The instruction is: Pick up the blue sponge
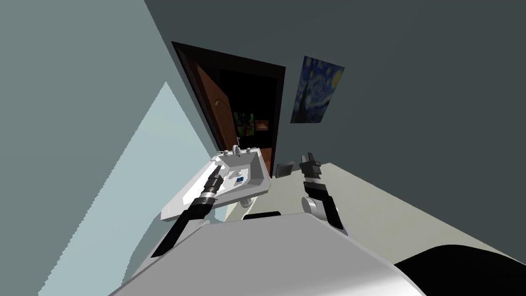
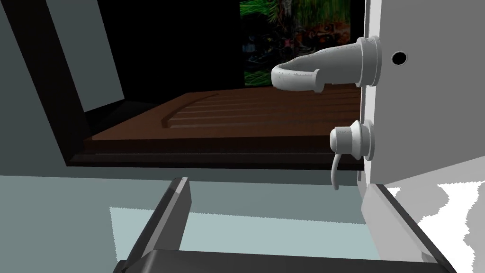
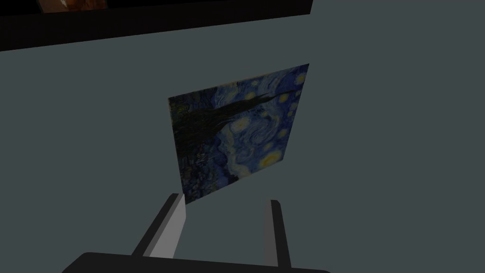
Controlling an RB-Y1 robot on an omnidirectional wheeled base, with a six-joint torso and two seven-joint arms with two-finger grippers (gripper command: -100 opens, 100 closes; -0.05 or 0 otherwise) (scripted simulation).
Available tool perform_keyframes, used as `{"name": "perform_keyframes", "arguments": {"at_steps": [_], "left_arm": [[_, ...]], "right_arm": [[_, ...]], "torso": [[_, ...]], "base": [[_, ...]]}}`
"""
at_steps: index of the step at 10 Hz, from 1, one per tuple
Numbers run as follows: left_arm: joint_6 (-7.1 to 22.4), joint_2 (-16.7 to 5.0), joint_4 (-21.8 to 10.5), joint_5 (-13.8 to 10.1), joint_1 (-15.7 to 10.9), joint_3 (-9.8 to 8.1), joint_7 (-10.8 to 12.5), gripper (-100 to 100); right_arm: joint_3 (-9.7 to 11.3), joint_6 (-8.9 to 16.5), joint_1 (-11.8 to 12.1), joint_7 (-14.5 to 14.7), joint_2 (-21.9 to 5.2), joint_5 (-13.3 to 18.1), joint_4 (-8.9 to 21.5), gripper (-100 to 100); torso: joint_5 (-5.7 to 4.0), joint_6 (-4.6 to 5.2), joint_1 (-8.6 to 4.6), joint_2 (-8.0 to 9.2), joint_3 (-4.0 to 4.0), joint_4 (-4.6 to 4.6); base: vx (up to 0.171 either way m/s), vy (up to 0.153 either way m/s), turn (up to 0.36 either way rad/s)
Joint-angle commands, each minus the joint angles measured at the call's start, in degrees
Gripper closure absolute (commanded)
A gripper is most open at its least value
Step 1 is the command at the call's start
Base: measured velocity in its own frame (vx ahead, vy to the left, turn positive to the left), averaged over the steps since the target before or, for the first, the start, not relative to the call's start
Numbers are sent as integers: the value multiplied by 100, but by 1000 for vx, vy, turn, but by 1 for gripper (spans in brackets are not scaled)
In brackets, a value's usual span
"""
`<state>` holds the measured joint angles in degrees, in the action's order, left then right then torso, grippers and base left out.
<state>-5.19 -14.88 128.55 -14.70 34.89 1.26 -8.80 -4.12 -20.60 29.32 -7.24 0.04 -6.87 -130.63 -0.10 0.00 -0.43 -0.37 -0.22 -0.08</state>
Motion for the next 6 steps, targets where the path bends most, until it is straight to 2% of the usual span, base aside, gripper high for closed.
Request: {"name": "perform_keyframes", "arguments": {"at_steps": [1, 2, 3, 4, 5, 6], "left_arm": [[286, -246, -98, -165, 90, -56, 11, -100], [364, -246, -98, -165, 90, -56, 11, -100], [551, -389, -138, -270, 141, -92, 12, -100], [640, -389, -138, -270, 141, -92, 12, -100], [879, -530, -179, -377, 193, -131, 17, -100], [929, -530, -179, -377, 193, -131, 17, -100]], "right_arm": [[0, 0, 0, 0, 0, 0, 0, 0], [0, 0, 1, 0, 0, 0, 0, 0], [0, 0, 0, 0, 0, 0, 0, 0], [0, 0, 0, 0, 0, 0, 0, 0], [0, 0, 0, 0, 0, 0, 0, 0], [0, 0, 0, 0, 0, 0, 0, 0]], "torso": [[0, 0, 0, 0, 0, 0], [-3, -1, -13, -13, -7, -3], [-3, 1, -9, -10, -7, -3], [-2, 0, -3, -8, -5, -2], [0, 1, 7, -5, -3, -2], [-1, 0, -2, -7, -5, -2]], "base": [[133, -171, 102], [109, -146, 54], [98, -130, 77], [90, -103, 37], [103, -139, 60], [90, -121, 47]]}}
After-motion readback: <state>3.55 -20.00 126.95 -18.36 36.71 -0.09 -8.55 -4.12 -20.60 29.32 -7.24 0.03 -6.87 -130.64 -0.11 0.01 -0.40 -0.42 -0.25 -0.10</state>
